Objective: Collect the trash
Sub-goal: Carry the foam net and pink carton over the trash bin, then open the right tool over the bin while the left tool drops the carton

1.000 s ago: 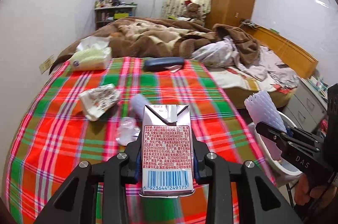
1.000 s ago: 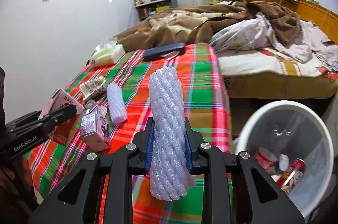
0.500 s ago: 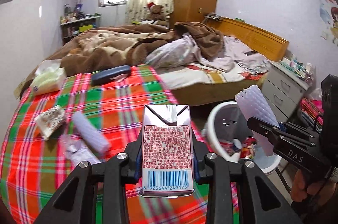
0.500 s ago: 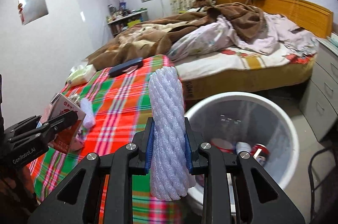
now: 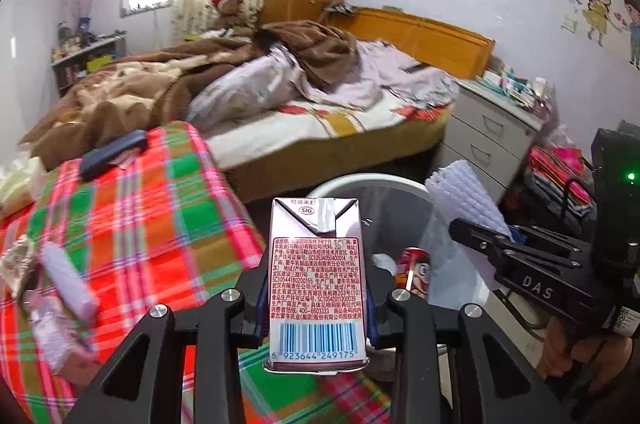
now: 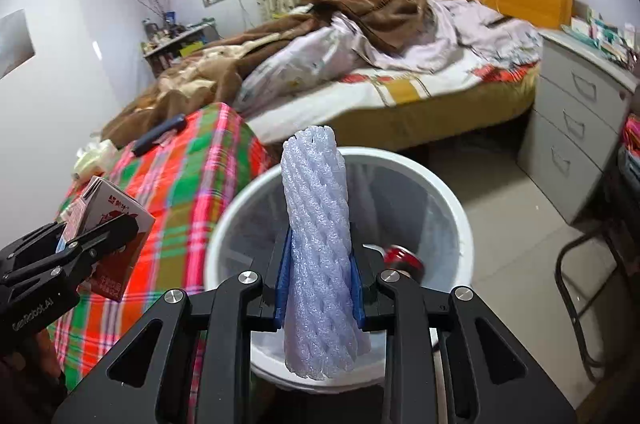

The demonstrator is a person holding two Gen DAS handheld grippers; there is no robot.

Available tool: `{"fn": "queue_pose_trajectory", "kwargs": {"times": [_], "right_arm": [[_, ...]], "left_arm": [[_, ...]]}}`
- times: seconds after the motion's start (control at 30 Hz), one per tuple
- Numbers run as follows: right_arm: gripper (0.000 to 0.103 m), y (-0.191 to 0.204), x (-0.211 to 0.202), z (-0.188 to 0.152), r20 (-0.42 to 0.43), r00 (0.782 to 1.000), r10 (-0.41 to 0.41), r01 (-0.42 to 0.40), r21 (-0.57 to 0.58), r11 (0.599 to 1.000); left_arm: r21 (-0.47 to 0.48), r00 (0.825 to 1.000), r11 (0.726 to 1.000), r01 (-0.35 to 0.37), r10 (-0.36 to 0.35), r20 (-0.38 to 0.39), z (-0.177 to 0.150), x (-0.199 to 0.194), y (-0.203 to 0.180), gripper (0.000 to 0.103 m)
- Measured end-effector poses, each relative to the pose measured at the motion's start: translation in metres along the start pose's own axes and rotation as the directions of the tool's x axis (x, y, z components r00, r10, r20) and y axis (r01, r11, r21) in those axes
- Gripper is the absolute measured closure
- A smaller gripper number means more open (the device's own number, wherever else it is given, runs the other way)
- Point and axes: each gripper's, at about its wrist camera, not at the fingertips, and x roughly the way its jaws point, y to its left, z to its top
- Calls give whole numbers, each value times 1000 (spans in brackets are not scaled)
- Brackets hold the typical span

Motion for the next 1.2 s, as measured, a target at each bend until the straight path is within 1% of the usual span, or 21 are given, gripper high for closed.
{"fn": "queue_pose_trajectory", "kwargs": {"times": [0.07, 0.17, 0.23, 0.3, 0.53, 0.57, 0.63, 0.67, 0.7, 0.73, 0.77, 0.8, 0.87, 0.97, 1.2], "right_arm": [[78, -8, 7, -2, -25, 1000, -12, 12, 13, 1000], [77, -18, 17, -5, -64, 998, -27, 29, 25, 999], [77, -23, 20, -8, -84, 996, -32, 34, 24, 999], [77, -25, 23, -10, -102, 994, -39, 41, 22, 999], [77, -33, 27, -12, -119, 992, -42, 45, 25, 999], [76, -34, 28, -12, -123, 991, -43, 46, 22, 999], [74, -35, 29, -12, -128, 990, -51, 53, 17, 998], [70, -36, 29, -12, -130, 990, -52, 54, 13, 998], [63, -36, 29, -13, -130, 990, -55, 57, 11, 998], [57, -35, 29, -13, -128, 990, -54, 56, 9, 998], [48, -35, 28, -13, -126, 991, -51, 52, 9, 999], [45, -36, 27, -13, -122, 991, -49, 51, 13, 999], [45, -36, 25, -12, -115, 992, -45, 48, 17, 999], [45, -34, 23, -11, -107, 993, -48, 50, 16, 999], [45, -24, 13, -8, -72, 997, -35, 36, 10, 999]], "left_arm": [[11, 1000, 1000, 24, -24, -17, 1, 12, -8, 68], [31, 998, 999, 33, -31, -46, 1, 30, -19, 68], [34, 997, 998, 52, -50, -65, 0, 40, -23, 68], [35, 996, 998, 48, -45, -82, -1, 49, -26, 68], [36, 993, 997, 63, -59, -103, -2, 65, -31, 67], [35, 992, 997, 66, -62, -106, -3, 67, -30, 66], [39, 993, 997, 64, -59, -104, -3, 67, -31, 55], [37, 993, 997, 60, -56, -103, -3, 66, -30, 48], [34, 993, 998, 62, -58, -101, -3, 65, -29, 48], [29, 993, 997, 68, -64, -96, -2, 64, -28, 48], [27, 993, 997, 70, -67, -92, -2, 63, -28, 47], [27, 994, 998, 64, -61, -90, -1, 62, -27, 44], [21, 995, 998, 57, -55, -80, -1, 58, -24, 41], [4, 996, 999, 54, -54, -72, -1, 52, -18, 41], [-14, 999, 1000, 21, -21, -35, -3, 30, -5, 41]]}}
